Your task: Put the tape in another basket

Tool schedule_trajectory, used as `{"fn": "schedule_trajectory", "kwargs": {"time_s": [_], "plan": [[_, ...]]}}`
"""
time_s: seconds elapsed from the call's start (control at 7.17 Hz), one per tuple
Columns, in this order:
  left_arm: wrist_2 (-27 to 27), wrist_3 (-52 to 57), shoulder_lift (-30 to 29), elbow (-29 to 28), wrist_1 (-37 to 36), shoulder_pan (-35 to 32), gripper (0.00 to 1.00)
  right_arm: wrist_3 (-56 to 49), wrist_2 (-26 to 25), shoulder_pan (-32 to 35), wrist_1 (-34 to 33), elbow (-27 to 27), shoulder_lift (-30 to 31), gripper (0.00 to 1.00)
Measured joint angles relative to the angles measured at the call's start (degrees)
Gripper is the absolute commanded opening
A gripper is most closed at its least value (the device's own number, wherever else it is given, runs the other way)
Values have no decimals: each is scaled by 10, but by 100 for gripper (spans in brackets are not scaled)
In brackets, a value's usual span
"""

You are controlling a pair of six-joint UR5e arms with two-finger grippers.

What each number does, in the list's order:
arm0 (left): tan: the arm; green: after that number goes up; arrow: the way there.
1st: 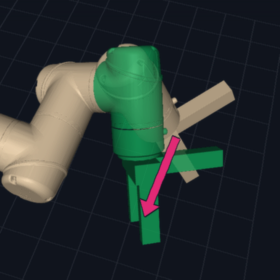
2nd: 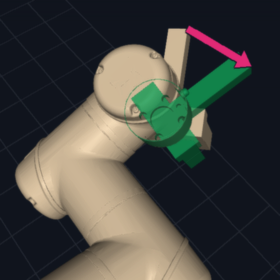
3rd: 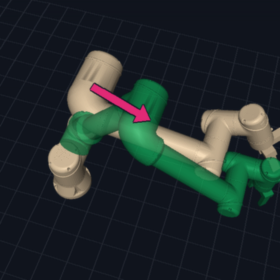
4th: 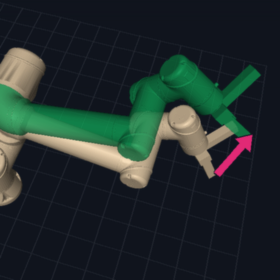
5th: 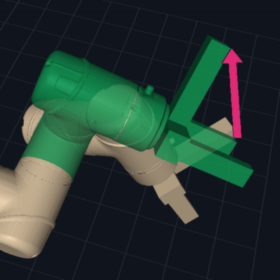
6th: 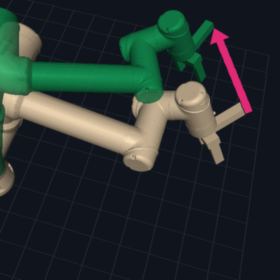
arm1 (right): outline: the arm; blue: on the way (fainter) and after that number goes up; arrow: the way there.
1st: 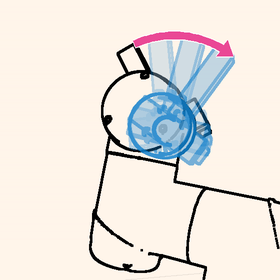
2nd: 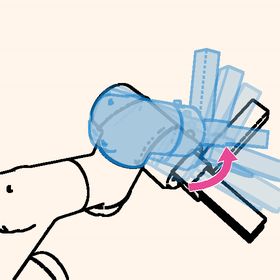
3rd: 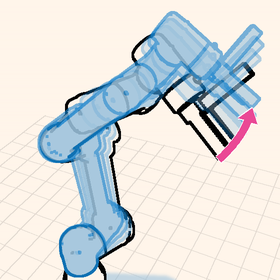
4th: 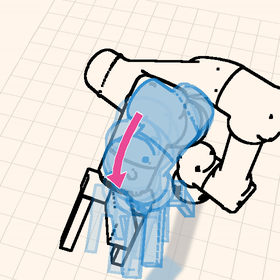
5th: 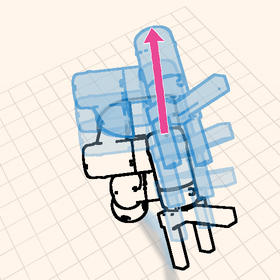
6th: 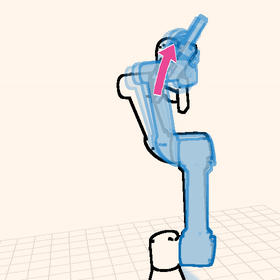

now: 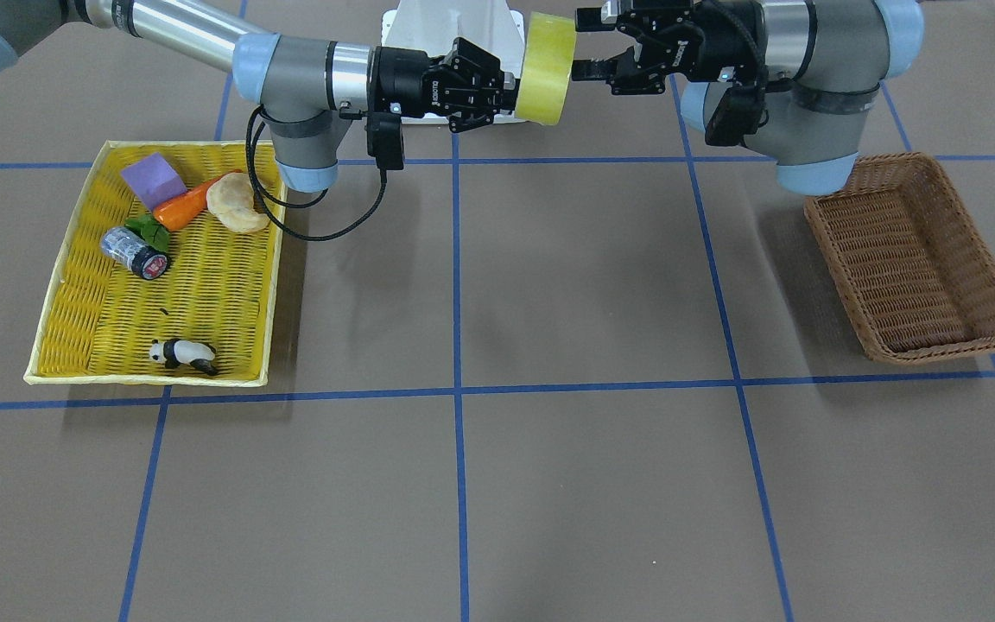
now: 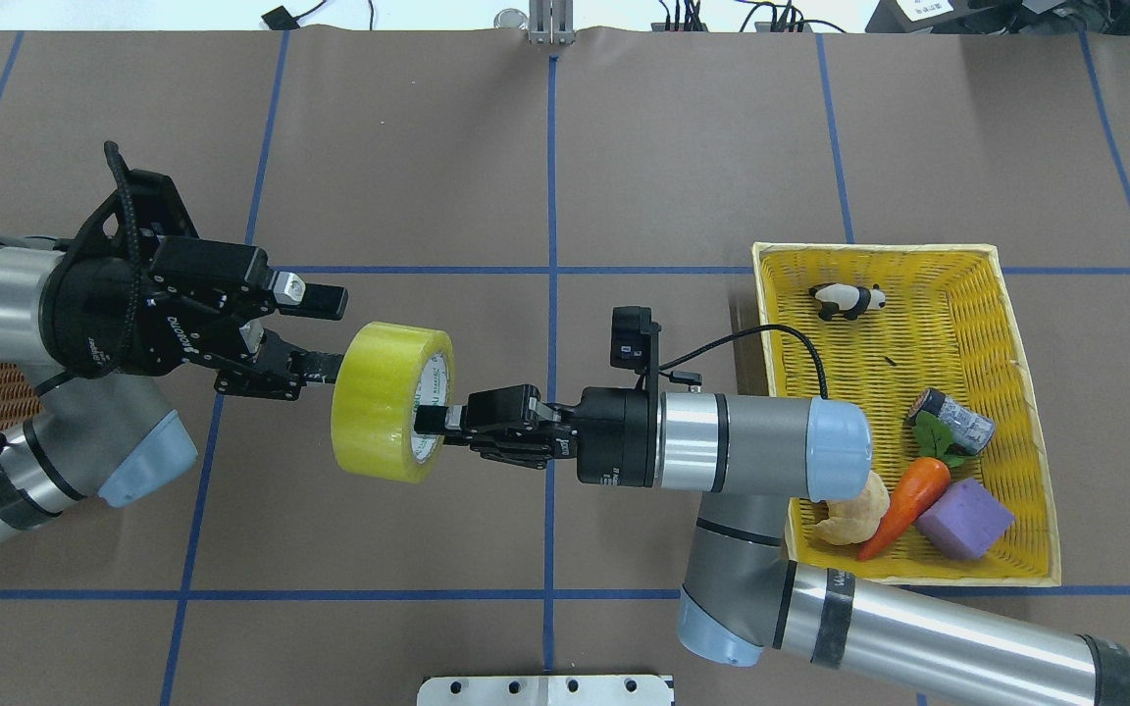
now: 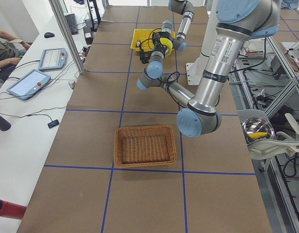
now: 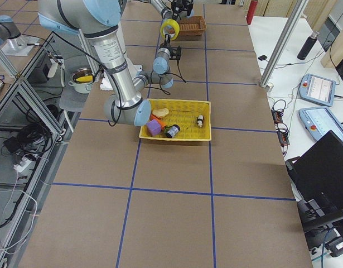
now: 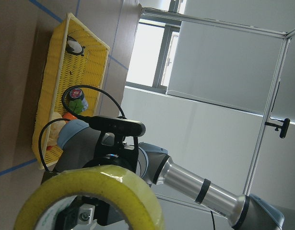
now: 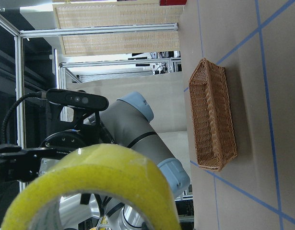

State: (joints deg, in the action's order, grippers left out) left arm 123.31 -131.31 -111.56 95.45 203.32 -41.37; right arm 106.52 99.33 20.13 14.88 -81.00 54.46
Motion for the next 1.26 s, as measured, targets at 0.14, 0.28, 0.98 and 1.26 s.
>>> {"fn": "schedule_trajectory", "kwargs": {"time_s": [0.14,0.28,0.98,1.26], "plan": [[0,0,0,-1,4,0,81,0,-2,0,0,1,-2,0],[0,0,0,-2,6,0,81,0,-4,0,0,1,-4,0],[-1,0,0,-2,10,6,7,4,-5,0,-3,2,-7,30],[-1,0,0,-3,10,9,0,30,-9,0,-4,2,-10,100]]}}
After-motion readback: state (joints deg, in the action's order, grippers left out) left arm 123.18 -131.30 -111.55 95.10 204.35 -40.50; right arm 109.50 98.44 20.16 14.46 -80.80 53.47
